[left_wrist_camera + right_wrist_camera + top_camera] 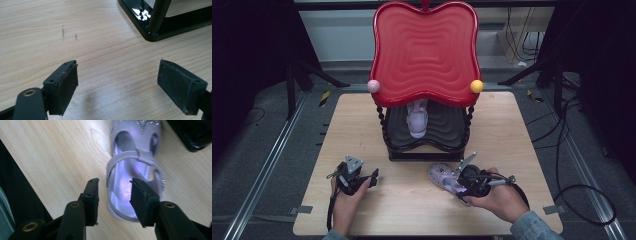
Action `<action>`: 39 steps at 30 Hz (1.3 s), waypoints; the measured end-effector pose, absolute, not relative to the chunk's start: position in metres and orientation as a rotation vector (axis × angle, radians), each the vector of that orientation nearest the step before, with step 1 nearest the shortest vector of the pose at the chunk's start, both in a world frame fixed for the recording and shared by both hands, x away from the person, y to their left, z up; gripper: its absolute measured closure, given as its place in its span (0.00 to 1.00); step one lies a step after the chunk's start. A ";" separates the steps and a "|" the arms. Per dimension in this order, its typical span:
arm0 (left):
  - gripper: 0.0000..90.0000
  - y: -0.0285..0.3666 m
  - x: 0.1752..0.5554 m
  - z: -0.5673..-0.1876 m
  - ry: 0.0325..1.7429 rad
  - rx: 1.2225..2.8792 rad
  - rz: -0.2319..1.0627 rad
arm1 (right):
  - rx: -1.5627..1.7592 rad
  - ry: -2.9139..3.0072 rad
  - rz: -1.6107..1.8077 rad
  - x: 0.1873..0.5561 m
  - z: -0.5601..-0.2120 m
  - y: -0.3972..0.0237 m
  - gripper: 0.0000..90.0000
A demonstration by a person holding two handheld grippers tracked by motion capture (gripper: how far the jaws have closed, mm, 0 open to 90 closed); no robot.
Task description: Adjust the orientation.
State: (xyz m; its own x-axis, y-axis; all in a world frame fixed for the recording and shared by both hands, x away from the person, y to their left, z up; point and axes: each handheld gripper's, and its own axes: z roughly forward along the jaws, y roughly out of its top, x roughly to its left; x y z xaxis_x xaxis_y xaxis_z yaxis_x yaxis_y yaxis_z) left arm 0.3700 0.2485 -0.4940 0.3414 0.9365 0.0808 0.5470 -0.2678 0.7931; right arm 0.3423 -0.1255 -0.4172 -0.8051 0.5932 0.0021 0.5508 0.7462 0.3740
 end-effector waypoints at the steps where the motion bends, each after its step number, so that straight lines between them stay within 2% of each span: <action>1: 0.18 0.249 0.370 -0.494 1.297 1.932 0.738 | 0.930 2.832 0.545 0.343 -0.420 -0.124 0.68; 13: 0.18 0.247 0.370 -0.494 1.293 1.936 0.739 | 0.937 2.873 0.497 0.351 -0.441 -0.110 0.81; 39: 0.18 0.246 0.370 -0.494 1.288 1.942 0.739 | 0.929 2.887 0.417 0.354 -0.451 -0.107 0.94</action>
